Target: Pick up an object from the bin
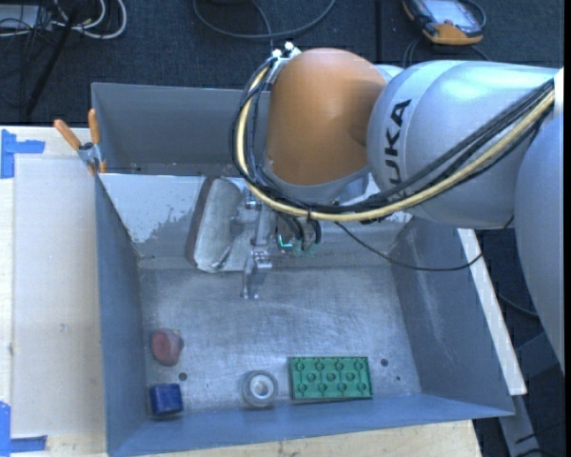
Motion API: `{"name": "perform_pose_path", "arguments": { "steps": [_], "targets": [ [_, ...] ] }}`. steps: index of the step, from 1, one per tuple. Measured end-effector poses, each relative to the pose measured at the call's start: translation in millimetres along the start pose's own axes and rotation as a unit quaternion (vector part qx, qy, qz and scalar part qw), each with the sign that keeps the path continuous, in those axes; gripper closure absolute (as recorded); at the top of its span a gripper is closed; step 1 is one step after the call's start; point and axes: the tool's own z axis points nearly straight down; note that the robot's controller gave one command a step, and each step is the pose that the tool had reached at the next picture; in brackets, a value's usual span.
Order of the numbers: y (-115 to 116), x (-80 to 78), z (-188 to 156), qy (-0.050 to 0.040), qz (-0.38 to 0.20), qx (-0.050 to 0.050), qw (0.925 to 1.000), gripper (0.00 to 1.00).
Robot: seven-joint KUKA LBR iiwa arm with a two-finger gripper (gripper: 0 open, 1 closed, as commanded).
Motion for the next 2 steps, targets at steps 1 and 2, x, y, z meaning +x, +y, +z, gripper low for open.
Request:
{"name": "perform_pose_path", "arguments": {
  "steps": [1,2],
  "targets": [
    [-98,33.1,72,0.0007,-0.018,0.000,0.9998,0.00],
    [-97,101.5,77,-0.0009,-0.136,0.000,0.9907,0.00]
  ]
}}
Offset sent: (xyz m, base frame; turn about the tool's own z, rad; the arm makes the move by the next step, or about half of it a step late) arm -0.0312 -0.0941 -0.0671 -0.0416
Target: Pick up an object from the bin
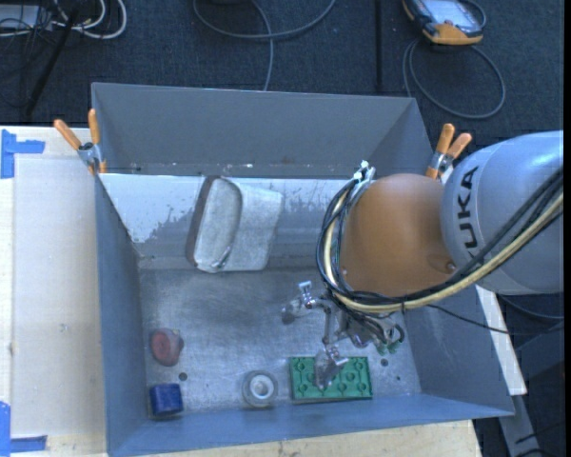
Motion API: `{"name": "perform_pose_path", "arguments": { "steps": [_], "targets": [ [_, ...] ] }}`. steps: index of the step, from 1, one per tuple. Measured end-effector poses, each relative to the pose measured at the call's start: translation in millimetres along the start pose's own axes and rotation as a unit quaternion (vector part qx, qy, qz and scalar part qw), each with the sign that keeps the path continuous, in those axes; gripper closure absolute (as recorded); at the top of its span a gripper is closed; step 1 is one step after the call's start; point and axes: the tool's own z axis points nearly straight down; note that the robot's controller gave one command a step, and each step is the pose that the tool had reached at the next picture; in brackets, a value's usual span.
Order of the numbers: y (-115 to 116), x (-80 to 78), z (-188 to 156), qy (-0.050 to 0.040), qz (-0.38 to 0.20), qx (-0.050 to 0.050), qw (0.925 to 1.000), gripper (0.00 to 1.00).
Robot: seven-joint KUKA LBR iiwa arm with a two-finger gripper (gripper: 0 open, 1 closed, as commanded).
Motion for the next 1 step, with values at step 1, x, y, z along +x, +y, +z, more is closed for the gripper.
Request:
{"name": "perform_pose_path", "arguments": {
  "steps": [1],
  "targets": [
    [-23.0,15.8,72.4,-0.0079,-0.044,0.001,0.9990,0.00]
  ]
}}
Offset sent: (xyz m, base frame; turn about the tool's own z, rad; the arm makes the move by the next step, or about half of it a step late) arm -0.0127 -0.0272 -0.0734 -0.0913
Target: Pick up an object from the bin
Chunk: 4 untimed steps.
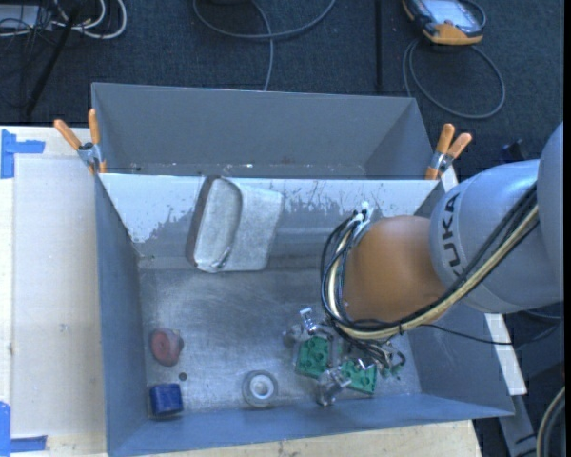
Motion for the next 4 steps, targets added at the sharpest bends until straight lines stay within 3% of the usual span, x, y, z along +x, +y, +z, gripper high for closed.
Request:
{"name": "perform_pose_path", "arguments": {
  "steps": [1,2,3,4],
  "targets": [
    [0,3.6,-1,0.0074,0.002,-0.001,1.0000,1.00],
    [0,1.2,-1,0.0016,0.003,0.000,1.0000,0.00],
    [-75,12.7,-1,0.0022,-0.077,0.000,0.9971,0.00],
    [-46,-1.8,-114,0.0012,-0.124,0.000,0.9923,0.00]
  ]
}}
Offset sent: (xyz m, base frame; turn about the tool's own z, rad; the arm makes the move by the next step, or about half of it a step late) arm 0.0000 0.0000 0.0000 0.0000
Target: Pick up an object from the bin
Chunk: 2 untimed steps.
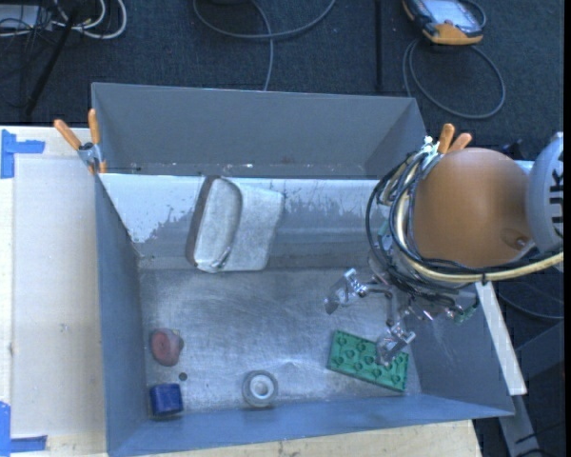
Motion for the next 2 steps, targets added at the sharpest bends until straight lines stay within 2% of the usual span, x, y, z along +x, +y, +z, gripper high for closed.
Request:
{"name": "perform_pose_path", "arguments": {
  "steps": [1,2],
  "targets": [
    [-40.7,25.8,110.7,-0.0012,-0.089,-0.002,0.9961,0.00],
    [-40.9,25.7,109.6,-0.0009,-0.087,-0.002,0.9962,1.00]
  ]
}}
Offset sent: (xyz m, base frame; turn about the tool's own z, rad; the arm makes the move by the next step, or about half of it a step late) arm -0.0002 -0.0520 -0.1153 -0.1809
